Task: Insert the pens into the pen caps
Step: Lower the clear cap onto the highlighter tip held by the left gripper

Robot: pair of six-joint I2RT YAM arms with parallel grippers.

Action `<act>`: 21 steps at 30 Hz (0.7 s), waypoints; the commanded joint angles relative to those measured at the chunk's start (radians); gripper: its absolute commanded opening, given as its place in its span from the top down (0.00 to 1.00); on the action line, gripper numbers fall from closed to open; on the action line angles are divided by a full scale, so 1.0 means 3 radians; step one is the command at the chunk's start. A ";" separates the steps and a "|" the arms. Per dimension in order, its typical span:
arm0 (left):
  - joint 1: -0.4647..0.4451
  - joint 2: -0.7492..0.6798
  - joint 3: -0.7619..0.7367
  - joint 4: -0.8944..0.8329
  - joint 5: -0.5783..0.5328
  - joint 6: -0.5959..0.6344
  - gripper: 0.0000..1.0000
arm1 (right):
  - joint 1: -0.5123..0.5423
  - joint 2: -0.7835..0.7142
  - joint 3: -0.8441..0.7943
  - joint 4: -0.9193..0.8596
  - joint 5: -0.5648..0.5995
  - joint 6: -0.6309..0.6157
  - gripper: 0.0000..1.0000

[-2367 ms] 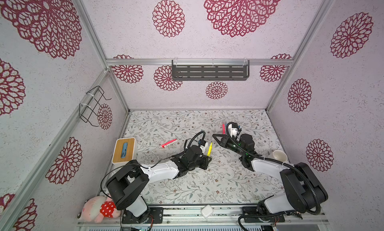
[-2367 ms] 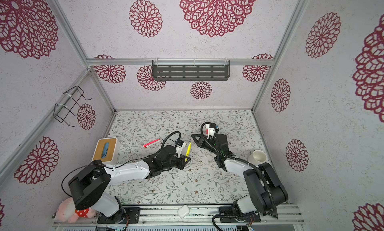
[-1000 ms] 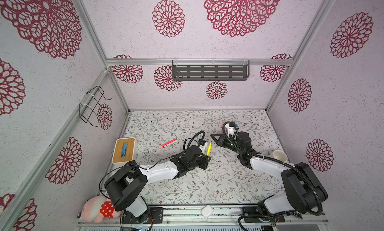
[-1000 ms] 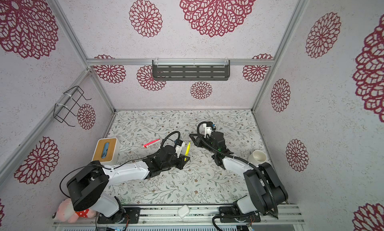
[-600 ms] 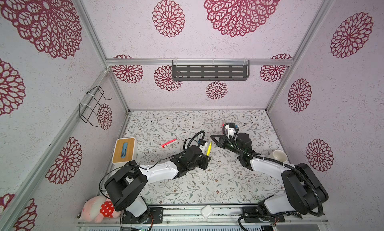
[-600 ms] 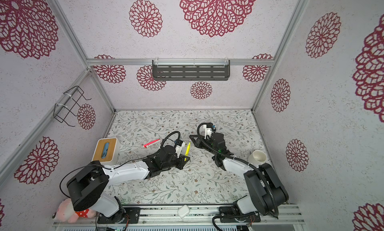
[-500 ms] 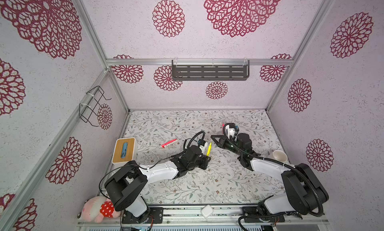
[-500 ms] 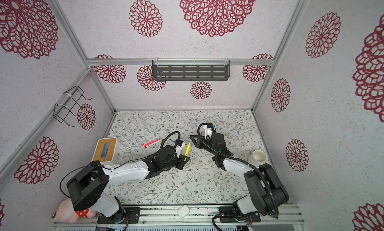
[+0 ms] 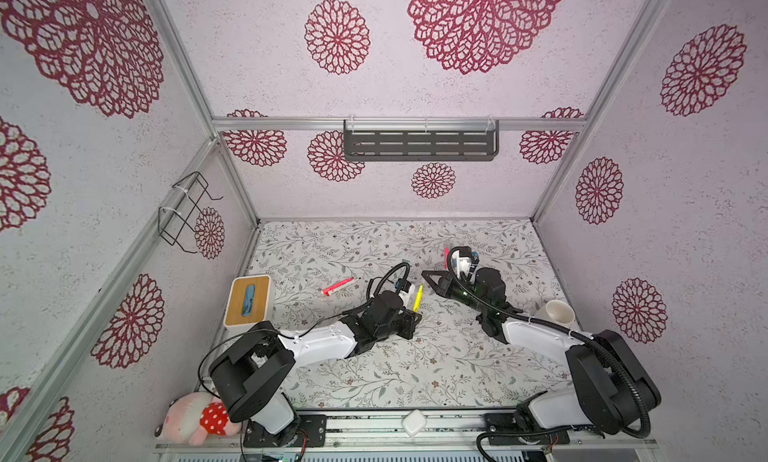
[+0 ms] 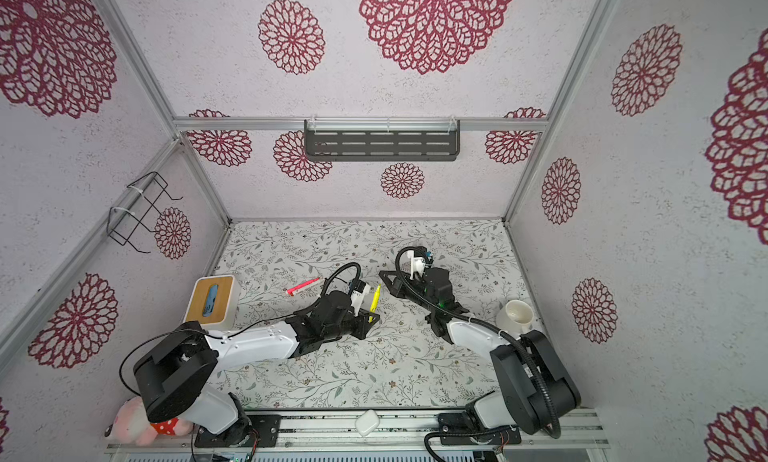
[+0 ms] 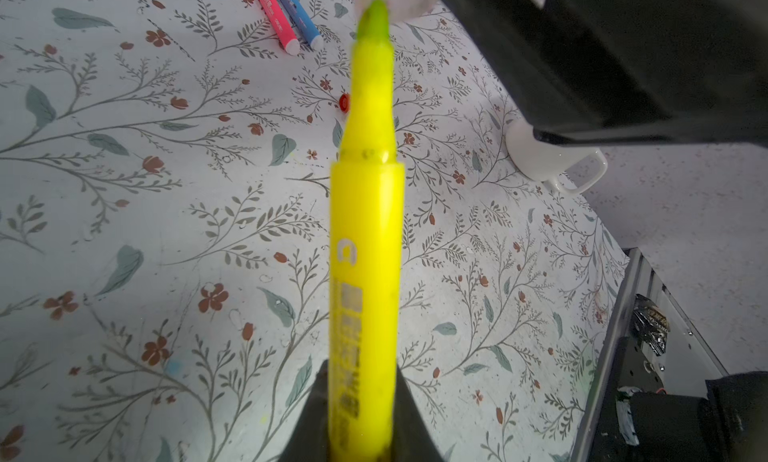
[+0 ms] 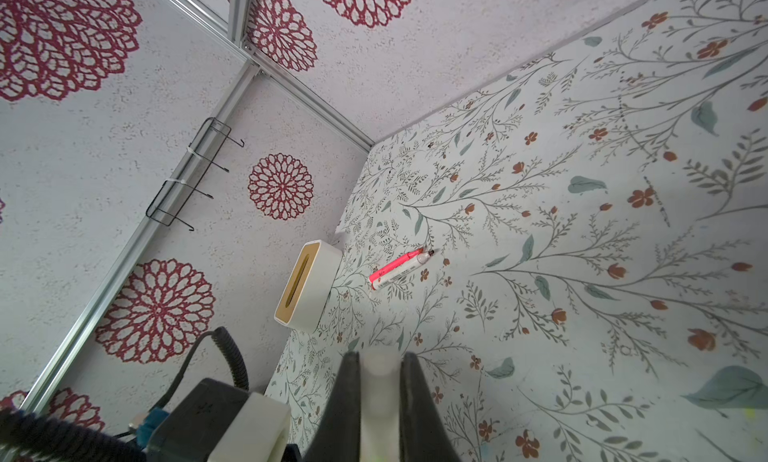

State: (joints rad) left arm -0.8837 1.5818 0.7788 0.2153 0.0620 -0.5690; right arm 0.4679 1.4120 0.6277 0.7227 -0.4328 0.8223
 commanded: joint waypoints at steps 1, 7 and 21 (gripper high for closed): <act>0.0002 -0.0046 -0.0009 0.0034 -0.0026 0.0018 1.00 | 0.0026 -0.0098 -0.0026 0.0183 -0.0068 -0.0032 0.96; 0.0002 -0.0057 -0.0004 0.0034 -0.0023 0.0025 1.00 | 0.0077 -0.0104 -0.0076 0.0128 -0.0014 -0.0107 0.96; 0.0016 -0.0131 -0.0058 0.0106 -0.0043 -0.0005 1.00 | 0.0280 -0.0084 -0.0216 0.0180 0.0158 -0.0216 0.95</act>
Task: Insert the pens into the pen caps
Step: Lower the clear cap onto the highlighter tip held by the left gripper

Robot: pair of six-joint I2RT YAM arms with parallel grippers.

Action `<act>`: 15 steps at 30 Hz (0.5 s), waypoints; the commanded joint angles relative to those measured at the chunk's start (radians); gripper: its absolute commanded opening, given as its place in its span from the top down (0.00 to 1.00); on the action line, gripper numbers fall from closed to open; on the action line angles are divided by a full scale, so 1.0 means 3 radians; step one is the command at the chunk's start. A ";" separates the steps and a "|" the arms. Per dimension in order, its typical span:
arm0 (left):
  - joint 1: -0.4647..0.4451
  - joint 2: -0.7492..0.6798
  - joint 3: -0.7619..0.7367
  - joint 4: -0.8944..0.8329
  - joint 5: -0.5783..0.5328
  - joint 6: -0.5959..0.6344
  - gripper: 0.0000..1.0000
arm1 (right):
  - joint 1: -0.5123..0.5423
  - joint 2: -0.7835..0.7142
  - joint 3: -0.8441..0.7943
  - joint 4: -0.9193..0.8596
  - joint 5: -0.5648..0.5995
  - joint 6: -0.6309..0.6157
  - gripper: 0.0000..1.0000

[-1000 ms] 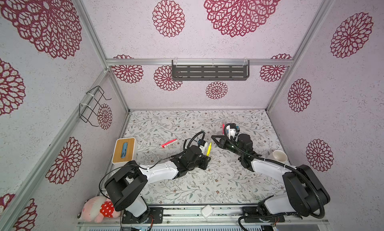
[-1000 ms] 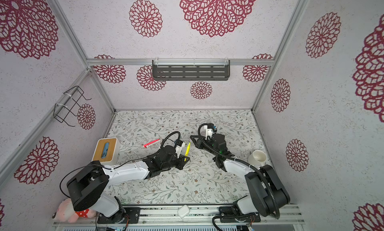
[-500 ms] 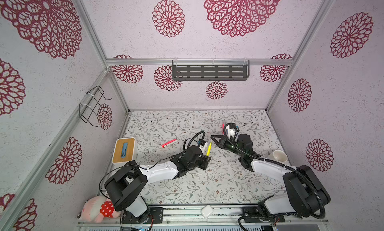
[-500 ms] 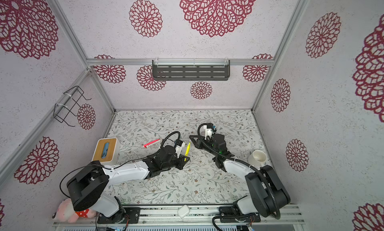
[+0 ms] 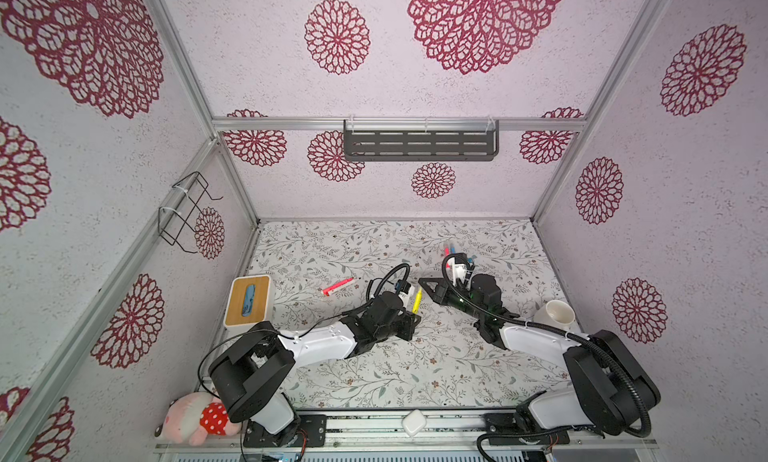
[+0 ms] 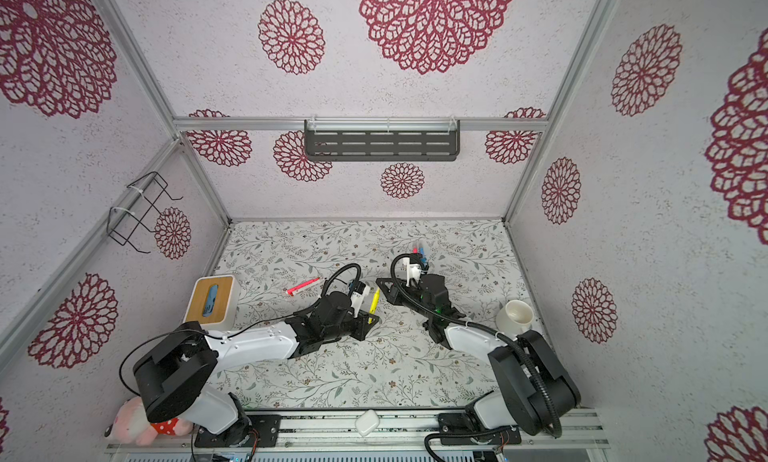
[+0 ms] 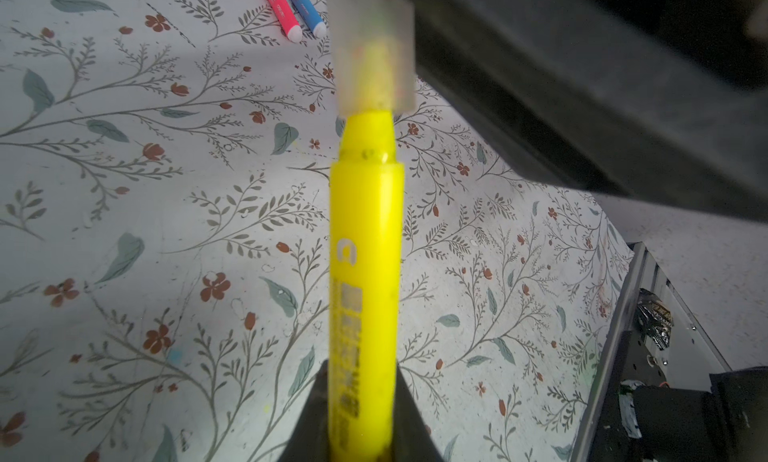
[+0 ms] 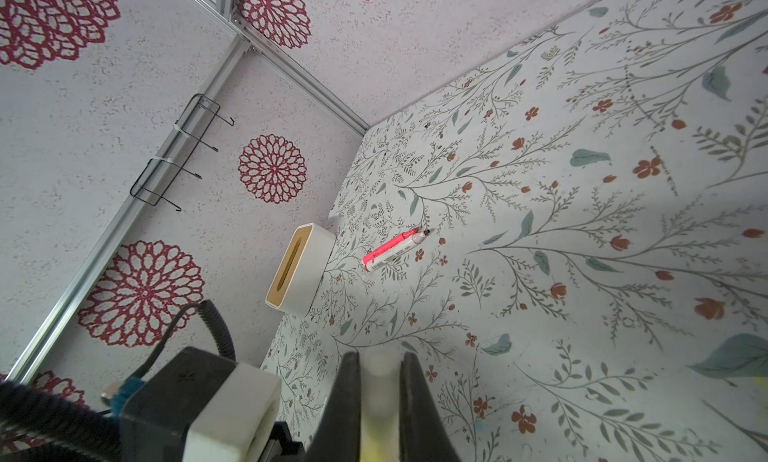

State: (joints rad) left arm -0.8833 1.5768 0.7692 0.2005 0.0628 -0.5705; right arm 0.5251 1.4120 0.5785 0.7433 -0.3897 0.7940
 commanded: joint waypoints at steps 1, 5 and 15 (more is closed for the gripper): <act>0.0019 -0.0115 -0.0040 0.0195 -0.0040 -0.0014 1.00 | 0.0125 -0.0089 -0.0087 0.0154 0.0044 -0.0126 0.95; 0.0067 -0.0145 -0.0107 0.0427 0.0068 -0.0121 1.00 | 0.0258 -0.0089 -0.0278 0.0423 0.0151 -0.0121 0.93; 0.0222 -0.0377 -0.0370 0.0945 0.0313 -0.0242 1.00 | 0.0311 0.0023 -0.0576 0.1246 -0.0225 0.0119 0.85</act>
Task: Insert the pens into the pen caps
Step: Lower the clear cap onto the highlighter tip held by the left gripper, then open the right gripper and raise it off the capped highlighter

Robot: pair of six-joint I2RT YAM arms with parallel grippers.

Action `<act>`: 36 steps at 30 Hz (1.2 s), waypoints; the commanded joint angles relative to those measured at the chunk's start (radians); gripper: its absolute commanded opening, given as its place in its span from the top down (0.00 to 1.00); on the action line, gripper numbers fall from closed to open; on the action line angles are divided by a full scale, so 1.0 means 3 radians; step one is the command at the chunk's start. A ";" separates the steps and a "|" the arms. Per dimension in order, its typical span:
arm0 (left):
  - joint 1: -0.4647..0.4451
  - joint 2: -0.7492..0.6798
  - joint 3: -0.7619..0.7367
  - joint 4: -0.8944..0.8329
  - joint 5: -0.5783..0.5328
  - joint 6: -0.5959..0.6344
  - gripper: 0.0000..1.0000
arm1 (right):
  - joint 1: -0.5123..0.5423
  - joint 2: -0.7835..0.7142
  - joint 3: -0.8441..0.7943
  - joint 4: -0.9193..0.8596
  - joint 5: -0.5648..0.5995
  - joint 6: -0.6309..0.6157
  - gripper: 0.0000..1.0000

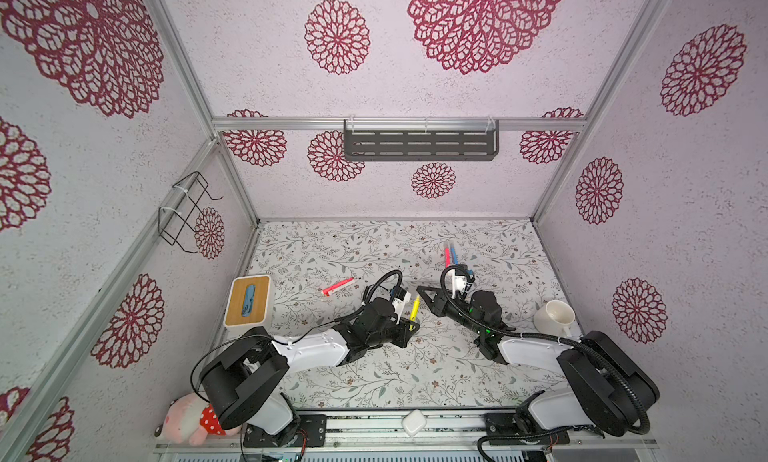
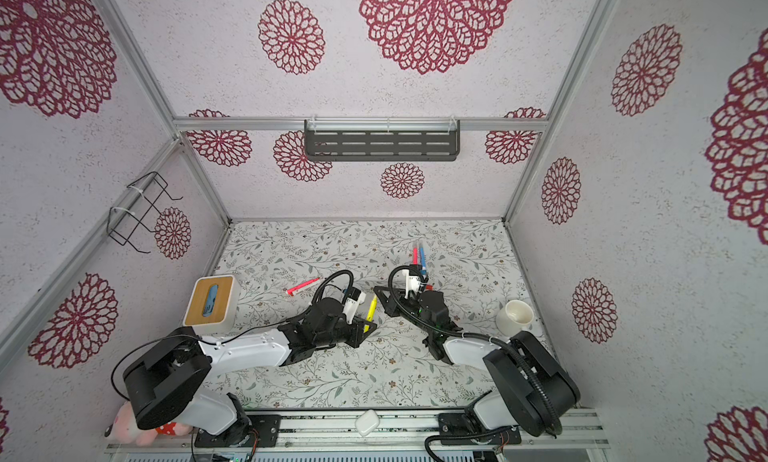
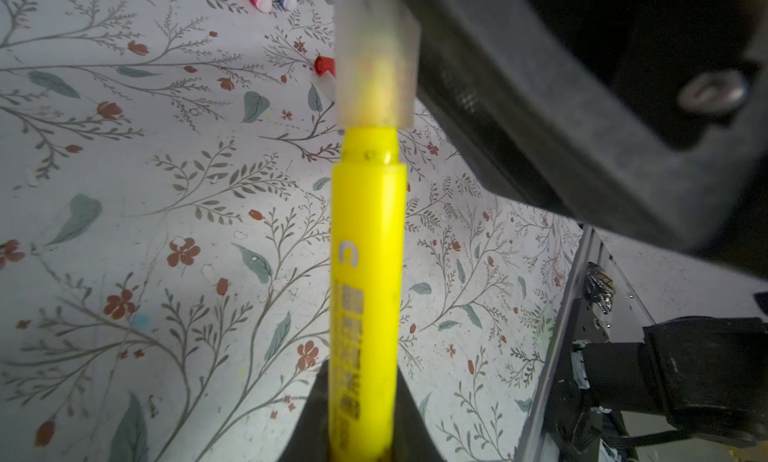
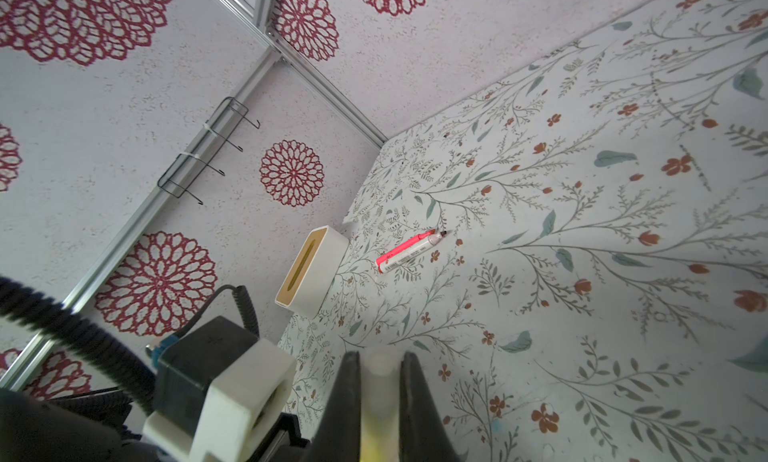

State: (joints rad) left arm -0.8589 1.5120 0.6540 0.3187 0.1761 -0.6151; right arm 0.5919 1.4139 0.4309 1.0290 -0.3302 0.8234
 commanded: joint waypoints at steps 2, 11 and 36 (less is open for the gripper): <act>0.0149 -0.0193 -0.0016 0.0615 -0.0003 -0.0098 1.00 | 0.0088 0.0027 -0.0116 0.0450 -0.0500 0.0087 0.83; 0.0167 -0.0243 -0.0033 0.0740 0.0199 -0.0095 1.00 | 0.0085 -0.0017 -0.0031 0.0572 -0.0790 0.0110 0.68; 0.0186 -0.0385 -0.0111 0.0580 0.0170 -0.0009 1.00 | -0.0355 -0.0708 0.1212 -0.2023 -0.0679 -0.0857 0.47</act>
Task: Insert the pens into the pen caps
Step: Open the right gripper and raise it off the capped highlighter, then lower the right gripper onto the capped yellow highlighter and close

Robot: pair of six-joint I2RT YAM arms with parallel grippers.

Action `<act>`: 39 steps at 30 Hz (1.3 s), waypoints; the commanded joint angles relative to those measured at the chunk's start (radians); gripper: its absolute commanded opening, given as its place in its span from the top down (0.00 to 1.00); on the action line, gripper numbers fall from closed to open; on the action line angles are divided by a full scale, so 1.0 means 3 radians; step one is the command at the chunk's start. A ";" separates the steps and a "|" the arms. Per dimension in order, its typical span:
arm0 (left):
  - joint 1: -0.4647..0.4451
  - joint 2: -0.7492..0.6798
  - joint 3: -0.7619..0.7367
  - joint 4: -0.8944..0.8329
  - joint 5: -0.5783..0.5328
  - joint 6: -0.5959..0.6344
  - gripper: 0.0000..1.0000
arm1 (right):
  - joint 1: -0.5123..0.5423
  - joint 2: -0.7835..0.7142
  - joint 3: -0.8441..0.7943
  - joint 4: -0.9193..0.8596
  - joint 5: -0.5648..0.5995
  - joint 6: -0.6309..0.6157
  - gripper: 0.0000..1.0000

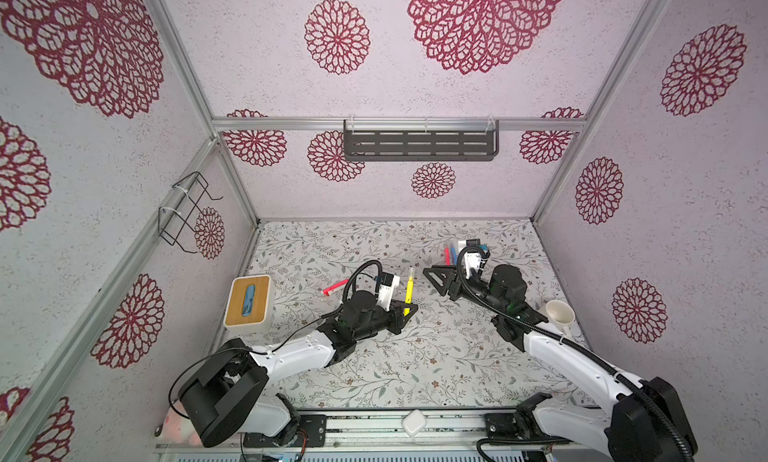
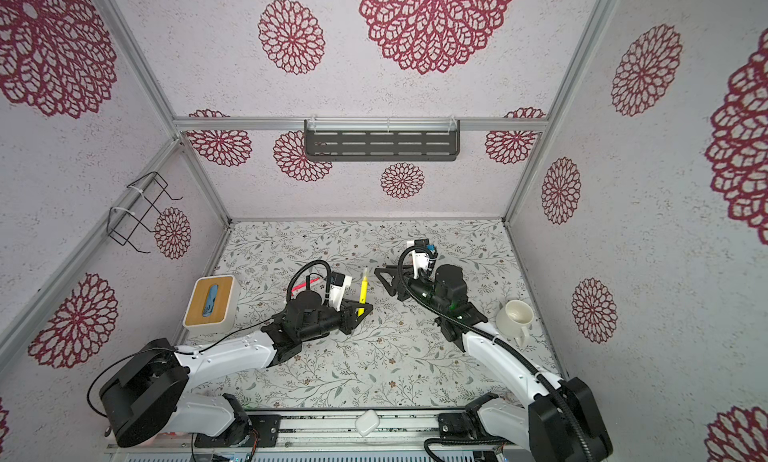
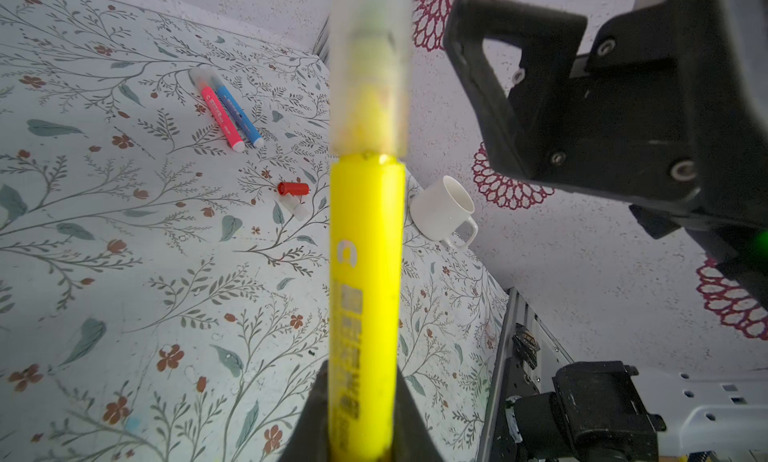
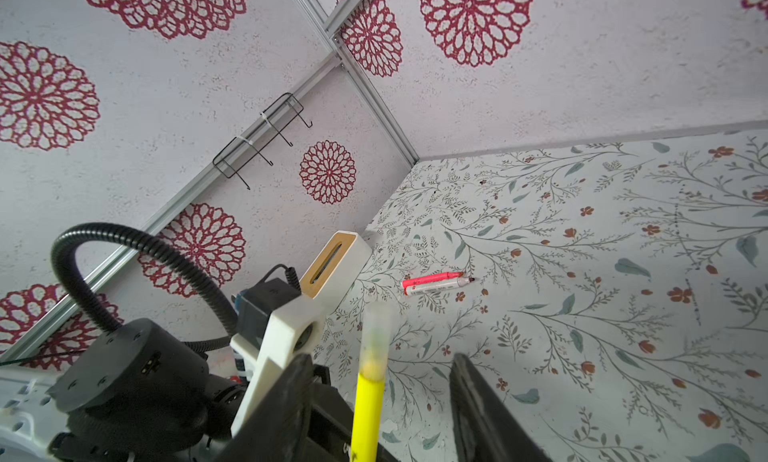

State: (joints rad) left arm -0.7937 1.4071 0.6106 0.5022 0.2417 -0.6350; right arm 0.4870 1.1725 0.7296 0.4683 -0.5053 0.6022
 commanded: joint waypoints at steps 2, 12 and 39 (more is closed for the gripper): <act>-0.0060 -0.0013 0.0073 -0.0098 -0.0082 0.0086 1.00 | 0.0007 0.0206 0.0333 -0.0175 -0.0160 -0.0086 0.48; -0.0118 0.0055 0.0173 -0.0206 -0.0124 0.0137 1.00 | 0.0120 0.0484 0.0562 -0.0242 -0.0259 -0.0096 0.53; 0.0292 -0.0204 0.0069 0.0391 0.0257 -0.0113 1.00 | 0.0702 0.0609 -0.0169 -0.0037 0.0189 -0.0094 1.00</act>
State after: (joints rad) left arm -0.7696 1.4002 0.6106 0.4301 0.2928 -0.6144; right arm 0.6167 1.3621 0.7959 0.4686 -0.4324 0.5758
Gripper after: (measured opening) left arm 0.183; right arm 0.159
